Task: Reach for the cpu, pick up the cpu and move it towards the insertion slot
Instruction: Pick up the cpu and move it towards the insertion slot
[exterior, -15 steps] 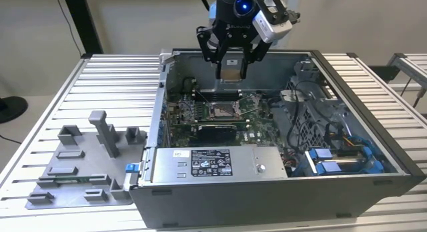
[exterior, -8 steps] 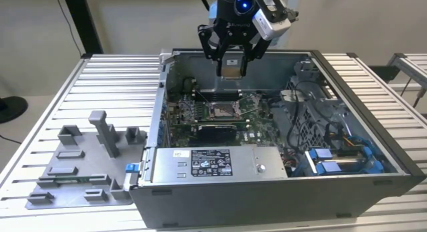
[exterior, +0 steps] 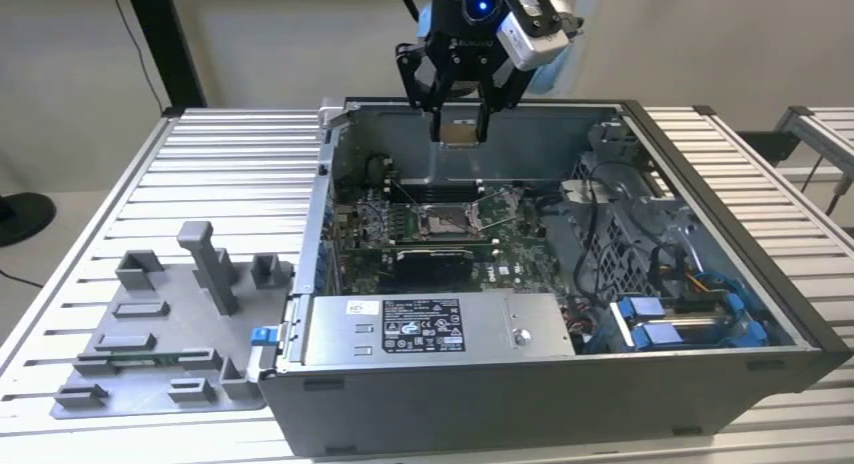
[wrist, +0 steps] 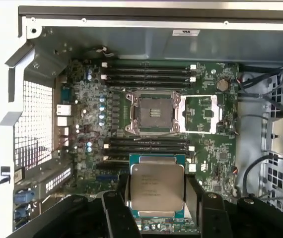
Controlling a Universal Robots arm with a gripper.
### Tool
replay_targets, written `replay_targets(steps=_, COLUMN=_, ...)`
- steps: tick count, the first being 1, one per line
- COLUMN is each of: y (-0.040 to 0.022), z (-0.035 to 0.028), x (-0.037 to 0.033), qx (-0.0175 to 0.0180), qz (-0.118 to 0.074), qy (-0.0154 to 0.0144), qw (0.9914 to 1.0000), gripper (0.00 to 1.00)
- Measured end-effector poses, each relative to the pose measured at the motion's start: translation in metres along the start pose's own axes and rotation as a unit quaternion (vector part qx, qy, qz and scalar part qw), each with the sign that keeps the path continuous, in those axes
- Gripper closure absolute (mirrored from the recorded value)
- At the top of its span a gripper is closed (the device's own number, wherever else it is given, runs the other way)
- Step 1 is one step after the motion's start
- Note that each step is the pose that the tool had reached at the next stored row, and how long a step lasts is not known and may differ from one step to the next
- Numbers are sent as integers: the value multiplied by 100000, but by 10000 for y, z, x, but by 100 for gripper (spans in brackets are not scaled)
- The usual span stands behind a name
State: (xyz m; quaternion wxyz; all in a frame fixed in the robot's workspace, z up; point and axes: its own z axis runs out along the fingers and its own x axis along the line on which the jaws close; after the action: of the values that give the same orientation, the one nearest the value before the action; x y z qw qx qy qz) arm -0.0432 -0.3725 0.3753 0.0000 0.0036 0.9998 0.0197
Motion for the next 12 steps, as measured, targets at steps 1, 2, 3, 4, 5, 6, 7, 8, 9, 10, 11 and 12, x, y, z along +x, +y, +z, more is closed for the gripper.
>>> replay_targets(steps=1, y=32, z=6, x=-1, qx=6, qz=4, qy=0, qw=100000, gripper=100)
replay_targets(steps=2, y=62, z=13, x=-4, qx=-2, qz=4, qy=-2, qw=100000, gripper=100)
replay_targets(steps=3, y=85, z=18, x=-8, qx=0, qz=5, qy=-2, qw=100000, gripper=100)
replay_targets(steps=4, y=101, z=23, x=-15, qx=3, qz=23, qy=2, qw=100000, gripper=100)
replay_targets(steps=5, y=109, z=28, x=-23, qx=-1, qz=100, qy=-2, qw=100000, gripper=100)
replay_targets(steps=6, y=114, z=32, x=-30, qx=-4, qz=236, qy=-10, qw=100000, gripper=100)
replay_targets(steps=7, y=118, z=36, x=-36, qx=2, qz=404, qy=-15, qw=99999, gripper=100)
replay_targets(steps=8, y=121, z=41, x=-41, qx=0, qz=642, qy=-25, qw=99998, gripper=100)
replay_targets(steps=9, y=123, z=47, x=-43, qx=-6, qz=1043, qy=-45, qw=99995, gripper=100)
replay_targets(steps=10, y=124, z=52, x=-44, qx=-5, qz=1506, qy=-60, qw=99989, gripper=100)
replay_targets(steps=11, y=130, z=56, x=-44, qx=0, qz=1761, qy=-69, qw=99984, gripper=100)
replay_targets(steps=12, y=143, z=60, x=-45, qx=3, qz=1857, qy=-72, qw=99983, gripper=100)
